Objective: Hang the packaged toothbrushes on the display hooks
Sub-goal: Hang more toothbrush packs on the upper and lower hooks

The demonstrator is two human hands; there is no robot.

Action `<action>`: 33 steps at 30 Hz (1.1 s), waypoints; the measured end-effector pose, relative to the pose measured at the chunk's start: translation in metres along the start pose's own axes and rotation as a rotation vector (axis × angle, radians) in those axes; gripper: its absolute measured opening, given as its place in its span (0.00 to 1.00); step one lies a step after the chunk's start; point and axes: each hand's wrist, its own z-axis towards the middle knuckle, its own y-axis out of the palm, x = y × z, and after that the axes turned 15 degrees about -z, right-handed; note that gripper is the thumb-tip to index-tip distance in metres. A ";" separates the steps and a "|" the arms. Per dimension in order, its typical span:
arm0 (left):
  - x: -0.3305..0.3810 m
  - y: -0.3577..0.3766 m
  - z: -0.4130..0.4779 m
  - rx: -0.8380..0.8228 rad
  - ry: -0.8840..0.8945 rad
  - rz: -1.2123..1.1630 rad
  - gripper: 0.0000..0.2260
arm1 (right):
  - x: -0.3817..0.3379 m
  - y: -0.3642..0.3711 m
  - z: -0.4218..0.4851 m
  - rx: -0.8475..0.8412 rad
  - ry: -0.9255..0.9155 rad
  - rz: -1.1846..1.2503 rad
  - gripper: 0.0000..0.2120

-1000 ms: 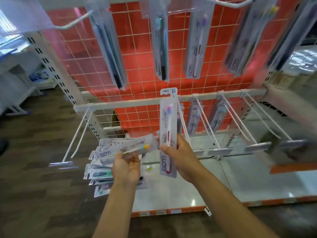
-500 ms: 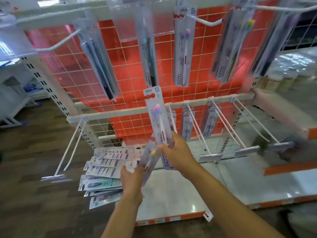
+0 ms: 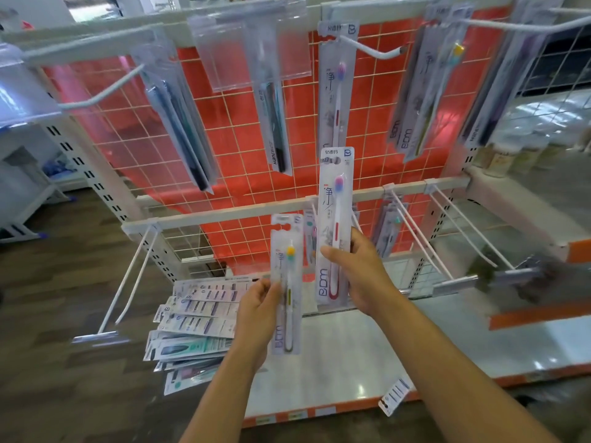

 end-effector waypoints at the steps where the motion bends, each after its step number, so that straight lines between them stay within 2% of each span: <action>1: 0.002 0.001 0.001 0.006 -0.010 -0.033 0.09 | 0.000 -0.001 -0.001 -0.005 0.010 -0.002 0.16; 8: 0.020 0.014 0.003 0.045 0.028 -0.137 0.09 | -0.001 -0.003 -0.008 -0.059 0.072 0.000 0.09; 14: 0.042 0.033 -0.005 -0.005 0.095 -0.218 0.08 | -0.008 -0.007 -0.016 -0.033 0.090 0.063 0.13; 24: 0.062 0.050 -0.013 -0.020 0.155 -0.233 0.10 | -0.020 -0.009 -0.026 0.023 0.018 -0.002 0.11; 30: 0.069 0.039 -0.010 -0.044 0.184 -0.239 0.09 | -0.029 0.008 -0.032 0.052 -0.005 -0.015 0.13; 33: 0.073 0.033 -0.010 -0.069 0.193 -0.241 0.09 | -0.033 0.017 -0.034 0.102 -0.041 -0.041 0.09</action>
